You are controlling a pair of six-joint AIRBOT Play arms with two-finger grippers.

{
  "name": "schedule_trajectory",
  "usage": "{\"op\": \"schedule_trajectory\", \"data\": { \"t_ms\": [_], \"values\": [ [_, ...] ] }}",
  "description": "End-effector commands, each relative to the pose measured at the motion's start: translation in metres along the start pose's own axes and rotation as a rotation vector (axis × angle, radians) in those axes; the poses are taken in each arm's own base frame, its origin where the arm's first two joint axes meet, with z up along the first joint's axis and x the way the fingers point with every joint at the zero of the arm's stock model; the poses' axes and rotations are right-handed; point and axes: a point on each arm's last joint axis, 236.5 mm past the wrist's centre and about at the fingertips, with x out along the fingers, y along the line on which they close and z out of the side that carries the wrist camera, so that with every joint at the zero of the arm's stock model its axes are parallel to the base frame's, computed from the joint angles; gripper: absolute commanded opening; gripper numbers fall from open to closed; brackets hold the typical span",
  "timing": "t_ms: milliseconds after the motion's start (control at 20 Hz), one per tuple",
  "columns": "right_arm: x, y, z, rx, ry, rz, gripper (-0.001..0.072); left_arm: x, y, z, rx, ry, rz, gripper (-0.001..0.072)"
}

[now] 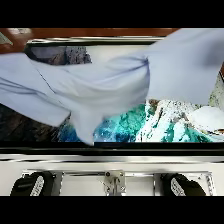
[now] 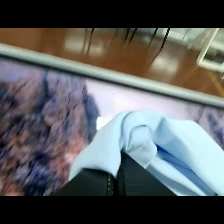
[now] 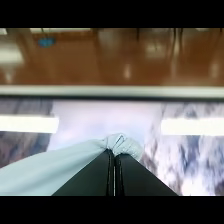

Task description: Fold the shirts.

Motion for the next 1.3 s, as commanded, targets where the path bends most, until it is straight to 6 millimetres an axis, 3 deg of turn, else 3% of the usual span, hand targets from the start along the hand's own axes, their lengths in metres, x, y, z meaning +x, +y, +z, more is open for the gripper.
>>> {"op": "schedule_trajectory", "data": {
  "t_ms": [0,150,250,350,500,600,650,700,750,900,1000,1100,1250],
  "values": [
    [0.02,-0.011,-0.075,0.046,0.327,0.003,0.0051,0.016,0.022,-0.074,-0.001,0.206,0.044,0.0038],
    [0.074,-0.031,-0.149,0.131,0.596,0.027,0.0051,0.034,0.022,-0.145,-0.098,0.345,-0.01,0.0039],
    [0.119,-0.047,-0.194,0.204,0.709,0.031,0.0051,0.047,0.018,-0.176,-0.18,0.374,-0.058,0.0038],
    [0.17,-0.05,-0.236,0.325,0.776,0.081,0.0052,0.059,0.013,-0.198,-0.261,0.394,-0.101,0.0039],
    [0.234,-0.033,-0.281,0.539,0.824,0.216,0.0052,0.072,0.007,-0.222,-0.293,0.412,-0.15,0.0039],
    [0.256,-0.02,-0.299,0.666,0.852,0.293,0.0054,0.077,0.007,-0.233,-0.303,0.412,-0.155,0.0039],
    [0.262,-0.015,-0.302,0.711,0.857,0.325,0.0139,0.08,0.007,-0.236,-0.305,0.409,-0.157,0.0039],
    [0.263,-0.011,-0.302,0.728,0.861,0.349,0.0394,0.081,0.007,-0.237,-0.306,0.405,-0.158,0.0039],
    [0.26,-0.012,-0.302,0.705,0.862,0.366,0.0594,0.082,0.007,-0.236,-0.305,0.4,-0.159,0.0039],
    [0.223,-0.028,-0.321,0.629,1.0,0.345,0.0599,0.084,0.008,-0.231,-0.306,0.374,-0.154,0.0038],
    [0.181,-0.029,-0.362,0.535,1.228,0.284,0.0599,0.085,0.009,-0.228,-0.307,0.36,-0.152,0.0039],
    [0.151,0.0,-0.402,0.502,1.373,0.294,0.0599,0.087,0.01,-0.225,-0.296,0.345,-0.151,0.0038],
    [0.14,0.064,-0.459,0.549,1.412,0.336,0.06,0.089,0.012,-0.219,-0.299,0.317,-0.147,0.0039]
  ]
}}
